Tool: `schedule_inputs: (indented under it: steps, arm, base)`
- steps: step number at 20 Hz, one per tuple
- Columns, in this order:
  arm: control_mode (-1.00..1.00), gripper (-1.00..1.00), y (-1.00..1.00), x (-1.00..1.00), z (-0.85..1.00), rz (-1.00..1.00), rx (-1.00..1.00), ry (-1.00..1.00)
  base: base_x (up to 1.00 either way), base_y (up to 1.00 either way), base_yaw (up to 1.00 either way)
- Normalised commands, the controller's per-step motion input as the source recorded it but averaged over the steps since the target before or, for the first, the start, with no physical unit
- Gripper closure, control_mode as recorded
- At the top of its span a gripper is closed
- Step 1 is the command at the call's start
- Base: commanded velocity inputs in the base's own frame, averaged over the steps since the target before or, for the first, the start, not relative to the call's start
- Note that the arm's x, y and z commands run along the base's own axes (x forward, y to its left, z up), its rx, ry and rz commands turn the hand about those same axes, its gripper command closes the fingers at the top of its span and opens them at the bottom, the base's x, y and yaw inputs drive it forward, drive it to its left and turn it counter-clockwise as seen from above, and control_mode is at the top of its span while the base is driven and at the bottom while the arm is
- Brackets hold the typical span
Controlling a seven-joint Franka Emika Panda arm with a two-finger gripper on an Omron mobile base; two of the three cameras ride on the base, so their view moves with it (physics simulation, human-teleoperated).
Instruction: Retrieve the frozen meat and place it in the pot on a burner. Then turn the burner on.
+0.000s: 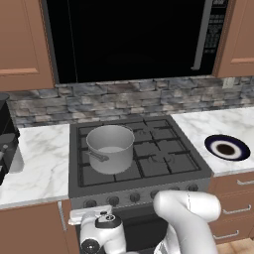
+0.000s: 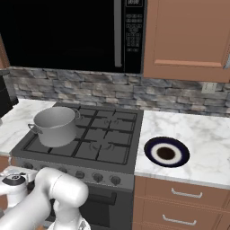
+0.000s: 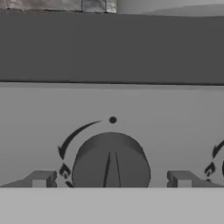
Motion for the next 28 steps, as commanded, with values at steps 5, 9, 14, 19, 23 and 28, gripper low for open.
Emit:
schedule_inputs:
  steps: [5, 9, 14, 19, 23, 28]
  arm:
    - [-1.0, -1.0, 0.0, 0.08, -0.05, 0.0, 0.0, 0.0]
    - [-1.0, -1.0, 0.0, 0.11, 0.0, 0.0, 0.0, 0.0]
    - [-1.0, -1.0, 0.0, 0.05, 0.0, 0.0, 0.0, 0.0]
    - [-1.0, -1.0, 0.0, 0.02, 0.0, 0.0, 0.0, 0.0]
    - [-1.0, 1.0, 0.0, 0.0, 0.0, 0.0, 0.0, 0.0]
    - [-1.0, 1.0, 0.0, 0.0, 0.0, 0.0, 0.0, 0.0]
  base:
    - [0.0, 0.0, 0.0]
    - [0.0, 0.0, 0.0]
    - [0.0, 0.0, 0.0]
    - [0.0, 0.0, 0.0]
    - [0.0, 0.0, 0.0]
    - [0.0, 0.0, 0.0]
